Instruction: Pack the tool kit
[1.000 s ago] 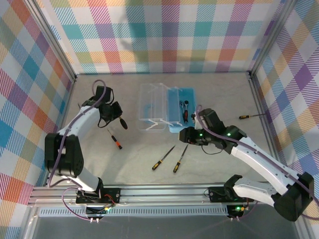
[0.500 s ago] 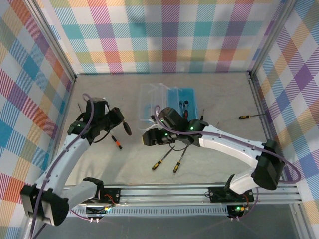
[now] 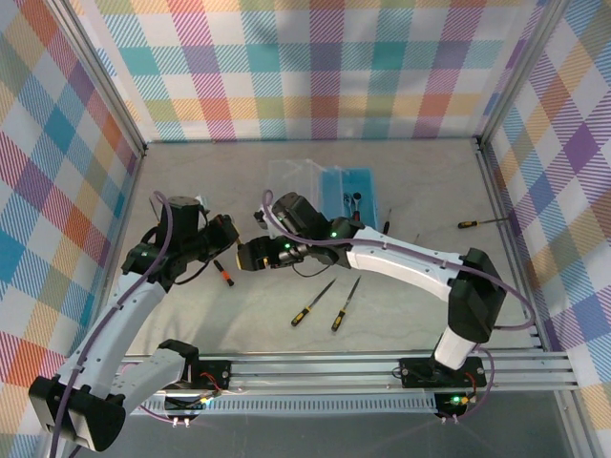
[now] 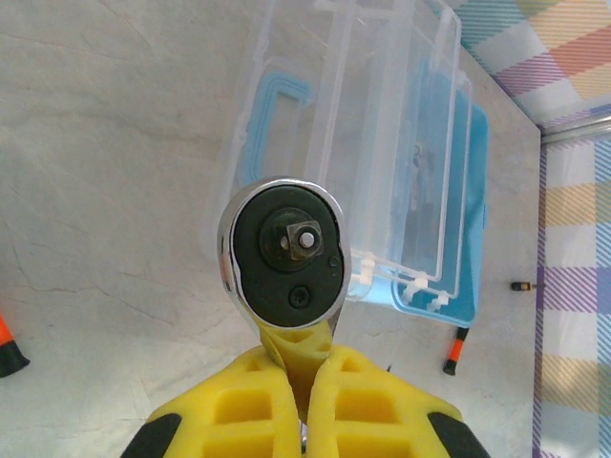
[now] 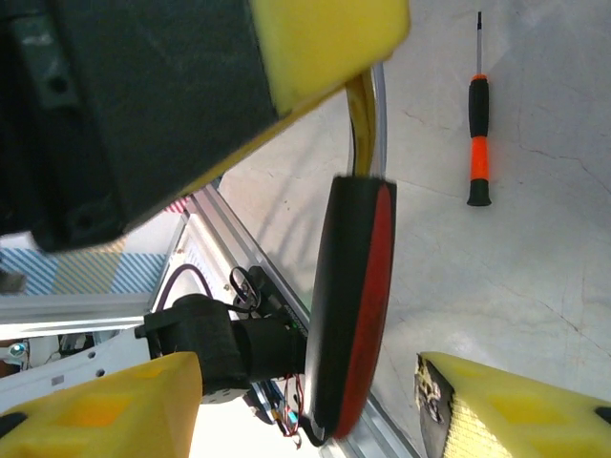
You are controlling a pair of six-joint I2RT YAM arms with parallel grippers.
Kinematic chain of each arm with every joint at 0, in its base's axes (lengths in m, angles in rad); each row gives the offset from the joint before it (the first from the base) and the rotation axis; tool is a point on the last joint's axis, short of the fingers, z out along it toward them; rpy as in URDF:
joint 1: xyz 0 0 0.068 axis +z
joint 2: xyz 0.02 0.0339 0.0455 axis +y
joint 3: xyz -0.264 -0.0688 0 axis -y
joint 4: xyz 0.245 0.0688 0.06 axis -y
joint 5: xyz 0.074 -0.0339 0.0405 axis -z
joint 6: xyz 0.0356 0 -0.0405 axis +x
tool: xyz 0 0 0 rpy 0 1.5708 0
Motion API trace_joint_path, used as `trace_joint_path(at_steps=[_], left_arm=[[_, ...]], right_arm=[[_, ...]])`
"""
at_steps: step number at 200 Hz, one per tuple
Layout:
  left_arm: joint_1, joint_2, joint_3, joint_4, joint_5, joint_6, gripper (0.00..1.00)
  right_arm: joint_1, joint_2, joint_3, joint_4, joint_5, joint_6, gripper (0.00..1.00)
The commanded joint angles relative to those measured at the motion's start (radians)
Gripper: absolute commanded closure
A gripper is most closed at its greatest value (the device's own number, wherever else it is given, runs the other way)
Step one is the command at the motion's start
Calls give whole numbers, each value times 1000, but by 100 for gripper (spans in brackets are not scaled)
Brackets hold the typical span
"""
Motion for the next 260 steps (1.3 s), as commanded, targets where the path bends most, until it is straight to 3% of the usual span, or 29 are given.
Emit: trace_joint_path(at_steps=[1,21,70,123,136,151,174,190,222,260], left_arm=[[-14,-19,14,37,26,-24,100],[-17,-28,14,31,34,-26,100],[-19,-46,4,44,35,-36,100],[-19,-39,-3,77,31,-48,100],[-19,-31,2,82,32,-42,85],[-19,-27,14,73,19,-35,41],[-19,-28,66,18,-33,4,16],[-18,-34,100,-20,-63,32,9],[-16,-60,118,-76,-91,68,8],[-16,-113,76,-106,-94,74,8]], right_arm=[[6,30,56,0,-20,12,43],[8,44,68,1,-14,13,51],[8,53,77,5,-18,29,87],[8,-13,20,40,36,32,96],[8,-23,13,44,43,34,97],[7,-39,2,42,66,36,97],[4,-74,-17,24,117,27,98],[-8,-99,-24,-5,141,22,98],[-63,-188,-63,-92,190,-15,98],[-255,-362,-159,-277,281,-69,97]])
